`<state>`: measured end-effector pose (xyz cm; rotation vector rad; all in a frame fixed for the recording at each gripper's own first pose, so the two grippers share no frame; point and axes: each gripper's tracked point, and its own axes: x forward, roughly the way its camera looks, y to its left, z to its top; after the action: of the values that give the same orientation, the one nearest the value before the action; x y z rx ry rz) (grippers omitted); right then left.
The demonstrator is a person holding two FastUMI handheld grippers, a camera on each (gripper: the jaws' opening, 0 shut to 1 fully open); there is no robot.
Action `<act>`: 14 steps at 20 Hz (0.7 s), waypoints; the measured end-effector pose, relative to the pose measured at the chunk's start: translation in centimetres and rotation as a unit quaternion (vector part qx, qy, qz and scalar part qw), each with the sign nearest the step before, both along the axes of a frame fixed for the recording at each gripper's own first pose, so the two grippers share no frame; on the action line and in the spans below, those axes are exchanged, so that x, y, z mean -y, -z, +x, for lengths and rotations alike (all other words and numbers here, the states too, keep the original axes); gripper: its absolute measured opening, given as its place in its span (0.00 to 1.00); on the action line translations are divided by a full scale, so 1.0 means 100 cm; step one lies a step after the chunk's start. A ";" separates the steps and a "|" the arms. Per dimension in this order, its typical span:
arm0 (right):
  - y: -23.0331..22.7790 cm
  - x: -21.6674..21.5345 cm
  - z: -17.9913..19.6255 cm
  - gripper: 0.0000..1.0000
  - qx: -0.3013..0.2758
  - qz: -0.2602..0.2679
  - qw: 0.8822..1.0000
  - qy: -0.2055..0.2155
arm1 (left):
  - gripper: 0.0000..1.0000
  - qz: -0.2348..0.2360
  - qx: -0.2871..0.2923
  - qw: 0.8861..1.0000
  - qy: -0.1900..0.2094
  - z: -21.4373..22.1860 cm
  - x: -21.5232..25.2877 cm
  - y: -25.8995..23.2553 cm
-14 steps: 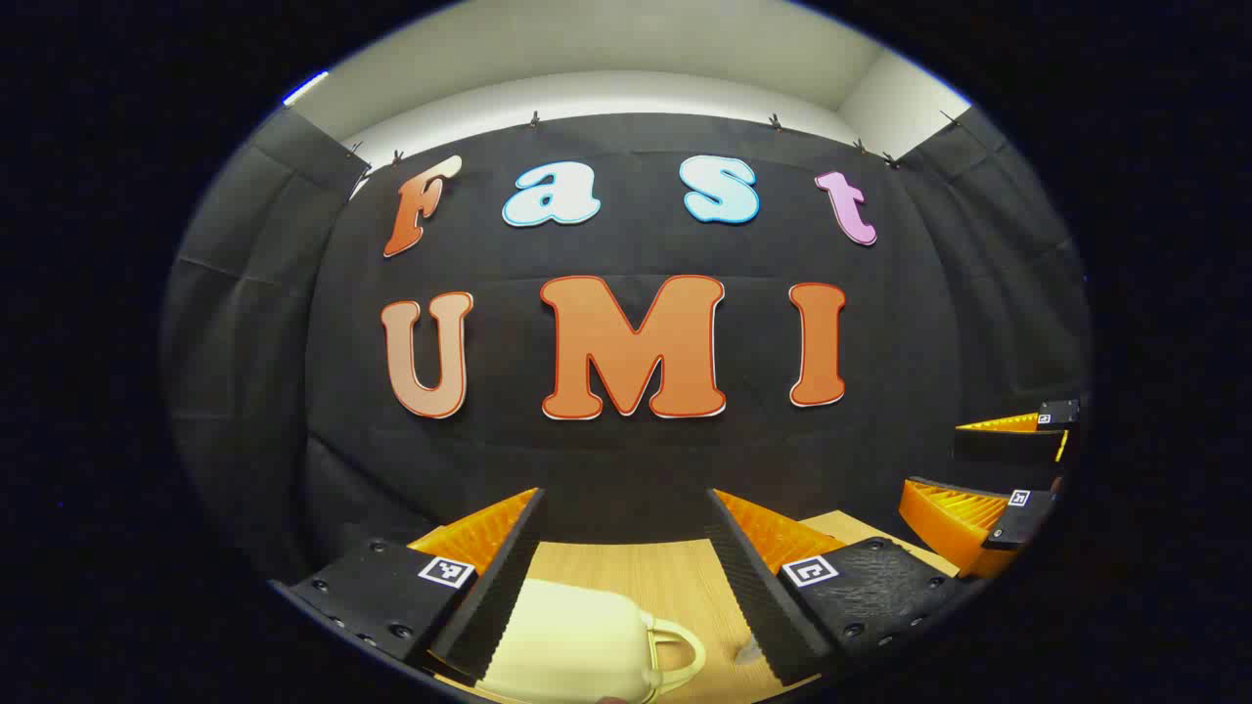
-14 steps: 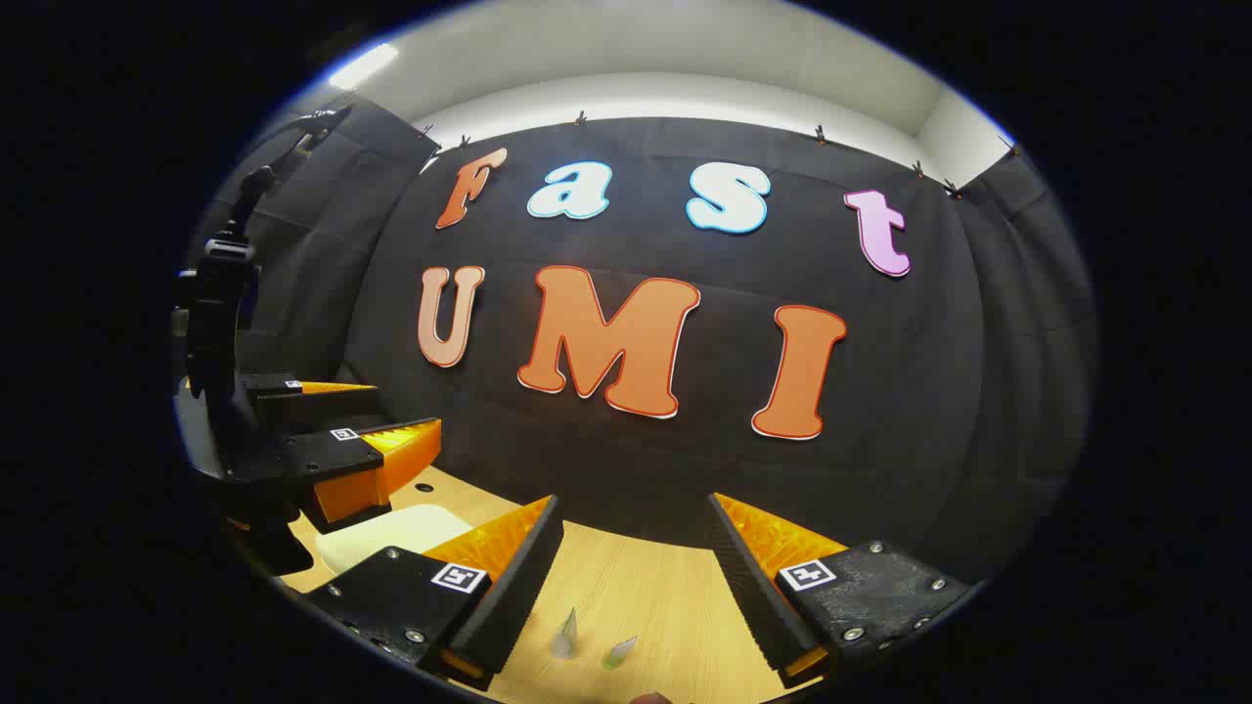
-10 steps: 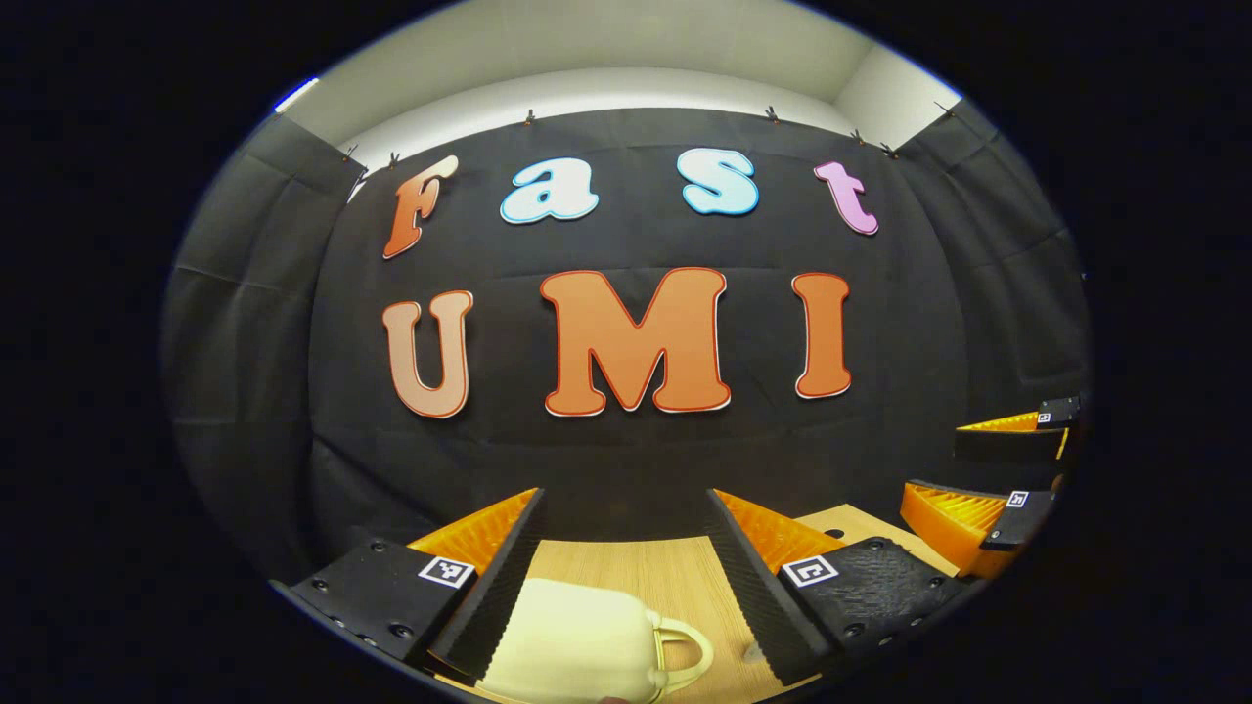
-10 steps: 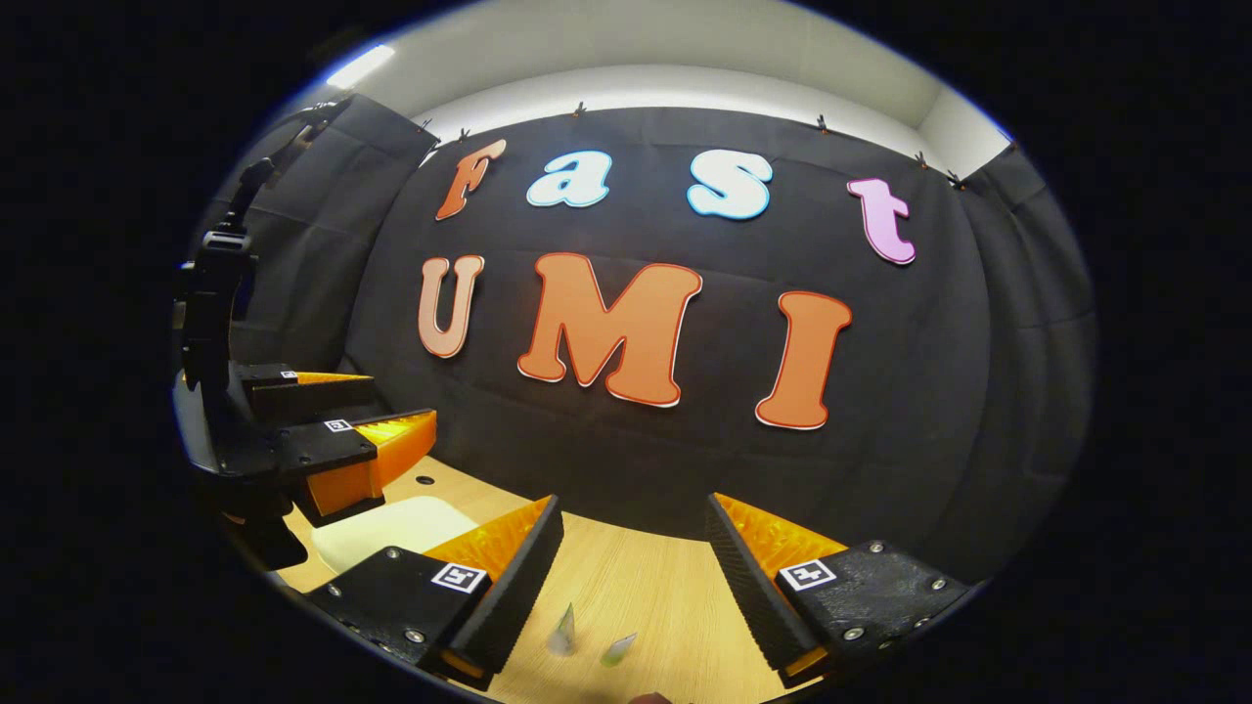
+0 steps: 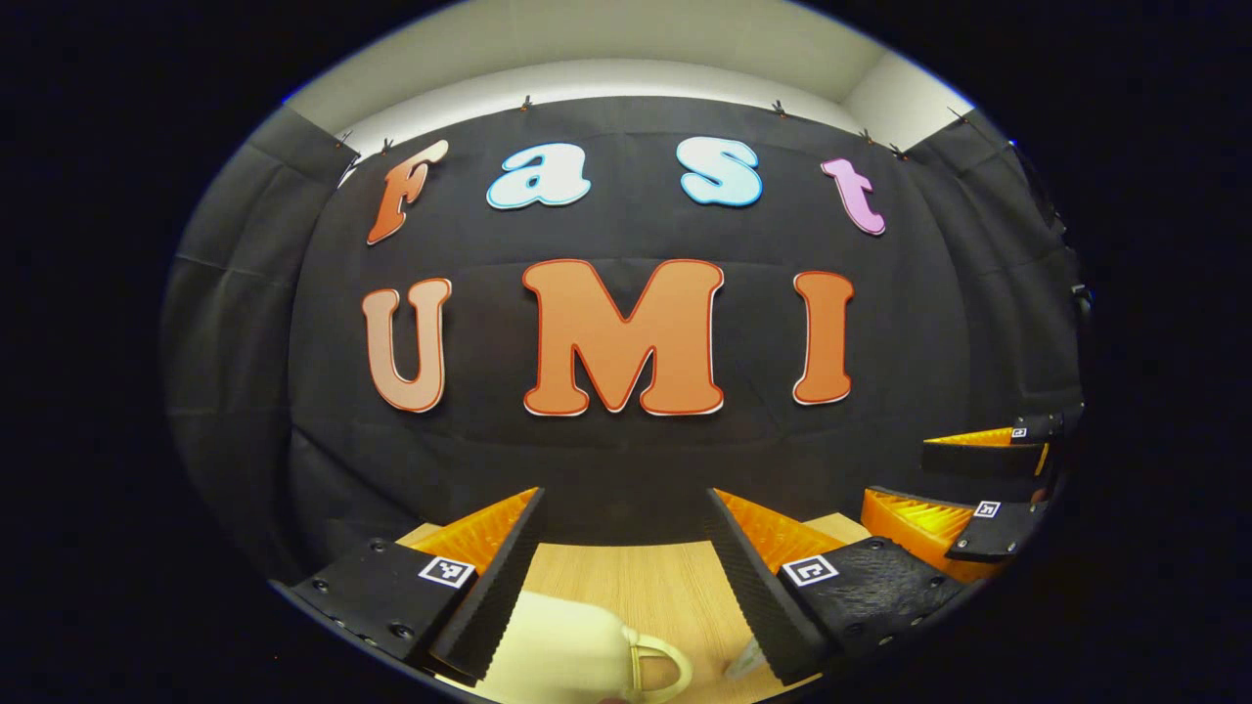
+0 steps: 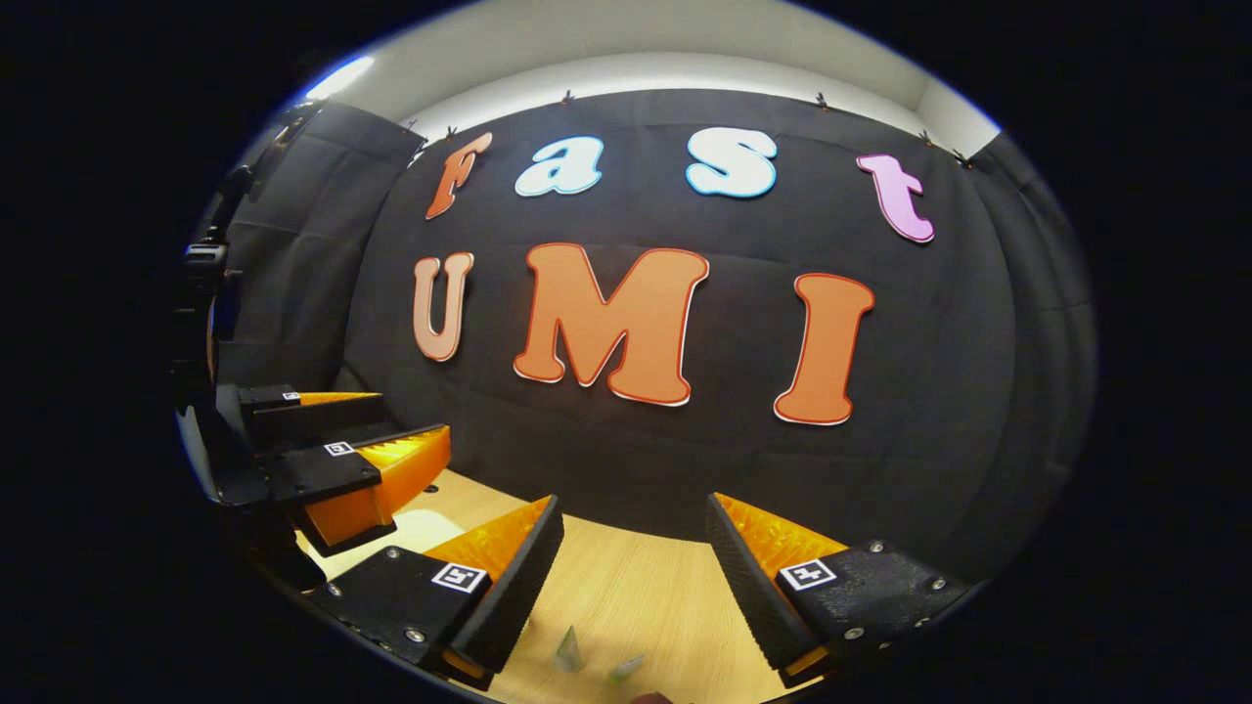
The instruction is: First open the suitcase, pack the skin care products into it, and then close the suitcase.
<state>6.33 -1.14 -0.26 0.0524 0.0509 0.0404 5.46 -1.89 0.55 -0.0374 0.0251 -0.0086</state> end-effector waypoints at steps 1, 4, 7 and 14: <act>-0.001 0.003 0.000 0.93 0.003 -0.002 1.000 0.004 | 0.98 -0.004 0.006 1.000 -0.001 0.001 0.000 -0.005; 0.002 0.013 -0.005 0.93 -0.004 -0.010 1.000 0.016 | 0.98 -0.011 0.010 1.000 -0.006 0.001 -0.005 -0.013; 0.009 0.016 -0.013 0.93 -0.019 -0.004 1.000 0.015 | 0.98 -0.045 0.006 0.999 -0.009 0.001 -0.009 -0.018; 0.011 0.032 -0.030 0.93 -0.016 -0.025 0.999 0.036 | 0.96 0.035 0.002 0.999 -0.023 -0.003 -0.025 0.015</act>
<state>3.29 -4.33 -1.34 0.0046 0.0829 -0.0345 5.11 0.58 -0.93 0.0327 0.0214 0.0374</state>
